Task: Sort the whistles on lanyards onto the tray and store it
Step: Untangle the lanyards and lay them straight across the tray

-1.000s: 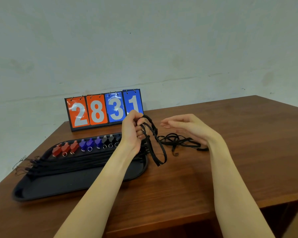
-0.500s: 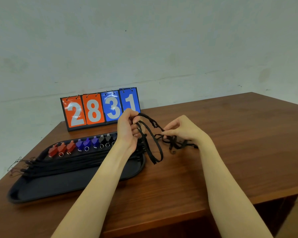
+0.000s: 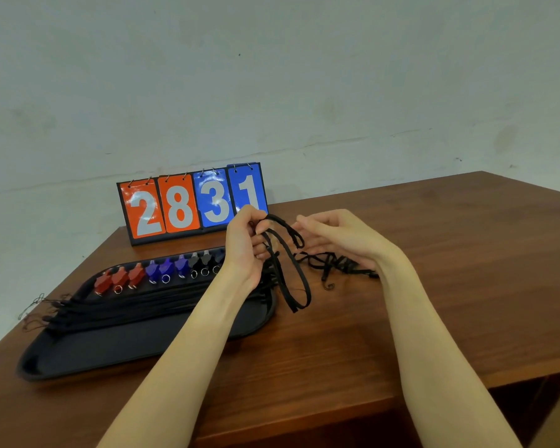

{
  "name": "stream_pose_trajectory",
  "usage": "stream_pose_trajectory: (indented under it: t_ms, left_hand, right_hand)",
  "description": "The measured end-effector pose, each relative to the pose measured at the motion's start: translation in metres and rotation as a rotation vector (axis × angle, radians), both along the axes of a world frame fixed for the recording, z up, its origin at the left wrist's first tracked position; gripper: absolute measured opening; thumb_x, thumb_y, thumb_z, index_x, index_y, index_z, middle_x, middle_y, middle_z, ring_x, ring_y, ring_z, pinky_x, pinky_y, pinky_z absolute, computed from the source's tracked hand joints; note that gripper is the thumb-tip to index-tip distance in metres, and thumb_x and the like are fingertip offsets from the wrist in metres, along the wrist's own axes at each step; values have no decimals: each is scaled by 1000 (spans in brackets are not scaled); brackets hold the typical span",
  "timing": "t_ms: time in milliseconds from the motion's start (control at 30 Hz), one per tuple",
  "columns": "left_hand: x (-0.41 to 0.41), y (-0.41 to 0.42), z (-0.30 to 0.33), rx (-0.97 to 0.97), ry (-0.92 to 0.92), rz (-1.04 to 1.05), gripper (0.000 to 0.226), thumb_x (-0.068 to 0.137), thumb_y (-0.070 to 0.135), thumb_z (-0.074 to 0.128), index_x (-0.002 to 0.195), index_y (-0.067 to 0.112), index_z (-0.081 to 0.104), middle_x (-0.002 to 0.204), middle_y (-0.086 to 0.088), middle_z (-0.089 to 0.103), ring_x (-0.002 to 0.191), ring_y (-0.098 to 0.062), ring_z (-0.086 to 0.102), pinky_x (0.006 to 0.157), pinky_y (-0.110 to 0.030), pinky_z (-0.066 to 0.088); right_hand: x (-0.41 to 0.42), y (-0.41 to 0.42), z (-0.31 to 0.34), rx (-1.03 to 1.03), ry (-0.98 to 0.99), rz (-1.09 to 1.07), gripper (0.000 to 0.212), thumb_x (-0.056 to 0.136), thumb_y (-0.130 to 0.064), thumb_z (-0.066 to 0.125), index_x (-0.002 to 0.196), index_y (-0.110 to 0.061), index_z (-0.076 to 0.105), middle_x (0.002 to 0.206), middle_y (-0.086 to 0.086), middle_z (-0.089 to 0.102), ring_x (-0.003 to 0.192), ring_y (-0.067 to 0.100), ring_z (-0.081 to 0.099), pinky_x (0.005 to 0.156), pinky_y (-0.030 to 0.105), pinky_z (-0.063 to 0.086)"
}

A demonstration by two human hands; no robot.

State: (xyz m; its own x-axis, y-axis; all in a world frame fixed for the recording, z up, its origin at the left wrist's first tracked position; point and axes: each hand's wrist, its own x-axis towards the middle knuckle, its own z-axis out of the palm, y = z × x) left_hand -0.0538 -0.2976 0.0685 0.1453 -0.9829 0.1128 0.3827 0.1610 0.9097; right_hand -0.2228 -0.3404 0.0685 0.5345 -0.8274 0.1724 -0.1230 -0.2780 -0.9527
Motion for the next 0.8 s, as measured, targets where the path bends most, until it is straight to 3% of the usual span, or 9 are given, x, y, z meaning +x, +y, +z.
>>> stream_pose_trajectory:
  t_ms: [100,233,367,500,633,733,800]
  left_hand:
    - [-1,-1,-2,7,-23,21,43,85,18,45,44,22,34,44,10,25,35,-5,16,37,-18,15]
    - [-1,-4,-4,23,-50,24,38,86,19,47,49,18,39,43,10,26,35,-5,15,35,-16,16]
    - [0,-7,-4,-18,-67,12,25,89,19,45,75,5,60,46,7,28,37,-6,20,36,-16,22]
    - [6,-7,6,-41,-113,74,12,89,9,55,92,1,63,52,4,34,47,-8,29,46,-19,30]
    - [19,-1,27,-119,-683,209,11,81,8,72,92,11,70,62,3,50,59,-9,45,63,-20,44]
    - [31,8,38,-228,-1081,303,23,74,7,79,93,17,71,64,4,43,57,-8,40,58,-9,40]
    - [45,16,40,-292,-1309,459,27,74,6,78,98,17,70,67,3,44,59,-8,39,56,-14,36]
  right_hand:
    - [1,3,0,18,-15,67,28,87,-23,68,110,-6,69,97,10,75,89,22,72,77,26,57]
    - [-4,-2,-2,25,-99,61,23,82,-11,72,102,-1,72,88,13,74,73,15,67,67,20,53]
    - [-13,-12,-6,74,-354,-120,23,84,-14,70,101,1,73,82,8,72,65,10,60,66,21,49]
    - [-15,-22,-11,127,-570,-421,14,87,-15,68,93,-4,75,72,3,70,59,8,56,59,20,45]
    - [-17,-27,-14,124,-631,-608,12,89,-14,65,84,-10,74,68,1,65,54,7,53,51,16,42]
    - [-14,-30,-19,98,-570,-659,17,93,-16,60,84,-12,73,67,0,64,53,7,52,48,13,42]
    - [-10,-32,-20,85,-514,-670,21,95,-15,55,86,-10,73,67,0,63,54,8,52,51,14,42]
